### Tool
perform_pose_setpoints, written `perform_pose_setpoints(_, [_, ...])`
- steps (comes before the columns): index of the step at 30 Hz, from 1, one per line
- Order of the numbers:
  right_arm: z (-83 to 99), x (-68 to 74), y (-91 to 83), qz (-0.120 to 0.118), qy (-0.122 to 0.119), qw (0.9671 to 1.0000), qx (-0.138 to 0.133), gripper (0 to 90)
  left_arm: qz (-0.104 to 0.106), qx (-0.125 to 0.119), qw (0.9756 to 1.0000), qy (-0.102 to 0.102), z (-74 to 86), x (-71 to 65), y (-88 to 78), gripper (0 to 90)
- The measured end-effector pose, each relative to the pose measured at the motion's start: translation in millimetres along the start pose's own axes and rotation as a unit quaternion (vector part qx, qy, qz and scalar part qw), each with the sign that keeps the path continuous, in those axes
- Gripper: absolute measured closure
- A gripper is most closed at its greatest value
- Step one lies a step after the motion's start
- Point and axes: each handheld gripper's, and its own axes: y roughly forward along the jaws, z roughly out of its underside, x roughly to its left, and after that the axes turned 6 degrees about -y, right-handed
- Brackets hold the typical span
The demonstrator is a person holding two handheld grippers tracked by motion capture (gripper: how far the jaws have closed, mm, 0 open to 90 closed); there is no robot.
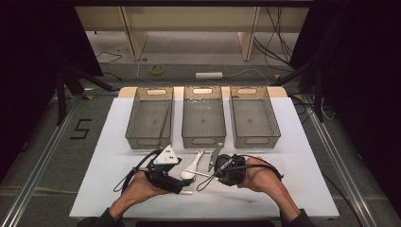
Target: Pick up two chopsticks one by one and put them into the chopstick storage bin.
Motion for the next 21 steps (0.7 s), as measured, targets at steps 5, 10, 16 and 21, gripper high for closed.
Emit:
perform_pose_setpoints(5, [-4.8,4.9,0.4,-0.001,-0.016,0.9999,-0.002,86.6,0.009,0.024,0.9991,0.032,1.4,-6.8,7.0,23.0])
perform_pose_setpoints(10, [-8.3,9.4,-0.5,0.002,-0.028,0.9996,-0.008,86.5,0.01,0.033,0.998,0.052,2.2,-9.7,9.2,29.3])
perform_pose_setpoints(16, [-12.1,13.9,-1.2,-0.001,-0.043,0.999,-0.01,86.5,0.016,0.036,0.9971,0.066,3.3,-12.1,9.8,41.2])
perform_pose_setpoints(21, [-12.9,15.1,-0.1,-0.004,-0.051,0.9986,-0.013,86.5,0.02,0.038,0.9958,0.081,4.2,-13.8,9.8,51.3])
